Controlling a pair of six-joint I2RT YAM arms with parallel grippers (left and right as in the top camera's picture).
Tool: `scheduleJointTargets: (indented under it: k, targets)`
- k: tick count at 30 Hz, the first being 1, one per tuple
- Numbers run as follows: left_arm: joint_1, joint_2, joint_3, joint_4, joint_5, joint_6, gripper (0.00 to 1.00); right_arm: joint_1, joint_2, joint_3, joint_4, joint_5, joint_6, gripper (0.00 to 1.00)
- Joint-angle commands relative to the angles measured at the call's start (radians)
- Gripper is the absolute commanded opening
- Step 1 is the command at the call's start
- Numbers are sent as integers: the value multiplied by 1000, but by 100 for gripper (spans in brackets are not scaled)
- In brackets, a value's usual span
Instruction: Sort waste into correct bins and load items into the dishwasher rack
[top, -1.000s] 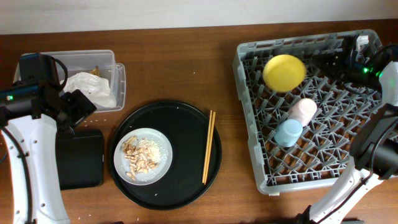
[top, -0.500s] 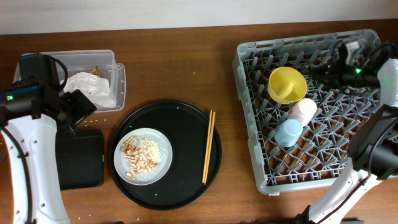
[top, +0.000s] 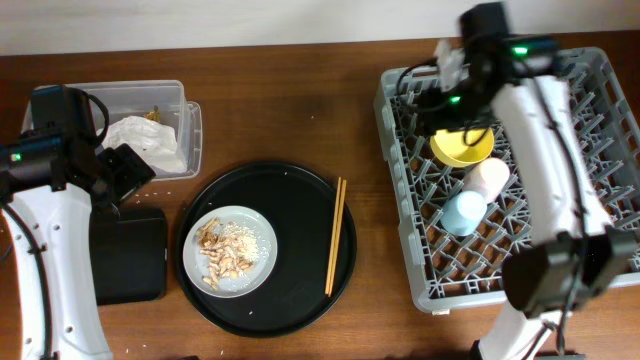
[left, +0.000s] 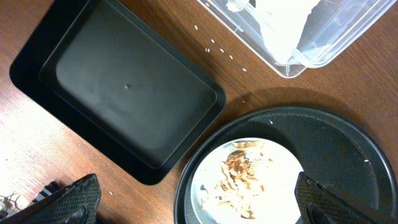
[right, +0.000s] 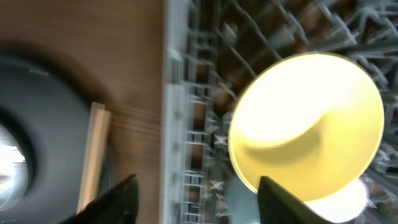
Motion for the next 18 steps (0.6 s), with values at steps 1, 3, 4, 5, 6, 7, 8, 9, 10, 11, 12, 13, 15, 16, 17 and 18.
scheduleJointTargets:
  k: [1, 3, 4, 5, 6, 7, 8, 9, 10, 11, 12, 13, 15, 16, 17, 18]
  targets:
    - [2, -8, -1, 2, -11, -13, 99, 41, 69, -9, -6, 223, 78, 52]
    - [2, -8, -1, 2, -11, -13, 99, 47, 98, -9, -7, 214, 78, 49]
    - [2, -8, -1, 2, -11, -13, 99, 47, 116, -9, -6, 214, 78, 47]
    - [2, -8, -1, 2, -11, -13, 99, 47, 129, -9, -5, 214, 78, 47]
    - [2, -8, -1, 2, -11, -13, 99, 45, 156, -9, -3, 215, 78, 46]
    - [2, -8, -1, 2, -11, -13, 99, 45, 166, -9, -3, 215, 78, 45]
    - [2, -8, -1, 2, -11, -13, 99, 45, 175, -9, -2, 214, 78, 45]
    - [2, -8, -1, 2, -11, -13, 99, 44, 184, -9, 1, 214, 78, 42]
    - [2, -8, -1, 2, -11, -13, 99, 44, 188, -9, 4, 214, 78, 37]
    - [2, -8, -1, 2, -11, -13, 99, 44, 193, -9, 9, 214, 78, 30]
    - [2, -8, -1, 2, -11, -13, 99, 44, 193, -9, 13, 214, 78, 27]
    - [2, -8, -1, 2, -11, -13, 99, 44, 193, -8, 18, 214, 79, 24]
    - [2, -8, -1, 2, -11, -13, 99, 44, 189, -5, 16, 213, 79, 16]
    - [2, -8, -1, 2, -11, -13, 99, 44, 185, 6, 6, 210, 78, 12]
    - [2, -8, -1, 2, -11, -13, 99, 43, 184, 21, -3, 206, 78, 8]
    - [2, -8, -1, 2, -11, -13, 99, 42, 182, 44, -16, 203, 78, 7]
